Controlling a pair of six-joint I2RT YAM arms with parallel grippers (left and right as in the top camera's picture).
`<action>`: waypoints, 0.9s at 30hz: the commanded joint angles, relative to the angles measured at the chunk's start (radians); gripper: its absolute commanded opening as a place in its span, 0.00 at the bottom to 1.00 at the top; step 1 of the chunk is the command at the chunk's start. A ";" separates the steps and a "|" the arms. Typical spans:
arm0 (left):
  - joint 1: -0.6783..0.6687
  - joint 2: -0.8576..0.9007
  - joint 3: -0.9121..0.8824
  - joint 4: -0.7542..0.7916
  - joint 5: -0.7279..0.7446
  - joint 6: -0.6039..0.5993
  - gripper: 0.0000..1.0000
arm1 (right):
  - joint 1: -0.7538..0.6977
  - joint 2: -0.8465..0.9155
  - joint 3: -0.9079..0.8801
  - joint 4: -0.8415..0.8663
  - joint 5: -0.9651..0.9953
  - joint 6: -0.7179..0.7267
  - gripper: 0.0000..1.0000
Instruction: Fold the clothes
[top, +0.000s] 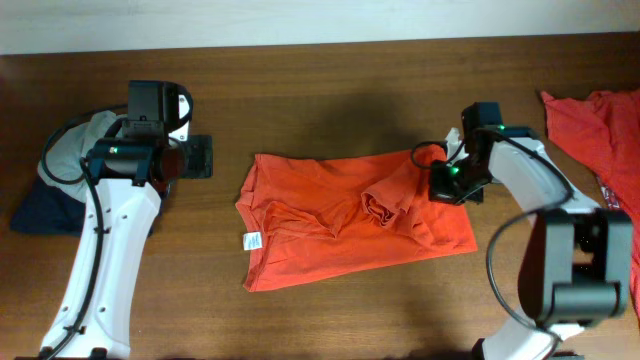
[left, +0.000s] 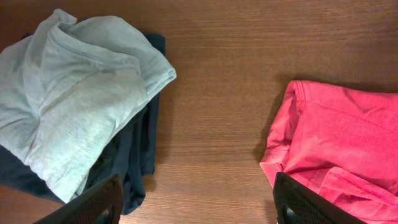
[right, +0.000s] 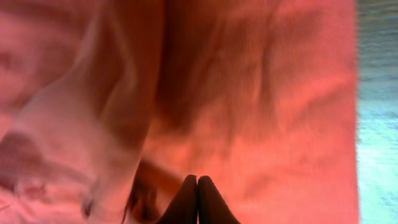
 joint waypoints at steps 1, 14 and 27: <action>0.000 -0.016 0.012 0.000 0.000 -0.010 0.77 | 0.041 0.060 0.000 0.067 -0.170 -0.026 0.04; 0.000 -0.016 0.012 -0.001 0.000 -0.010 0.77 | 0.062 0.042 0.005 0.472 -0.562 0.046 0.05; 0.000 -0.016 0.012 0.003 0.000 -0.010 0.77 | 0.008 0.036 -0.031 -0.057 -0.193 -0.023 0.04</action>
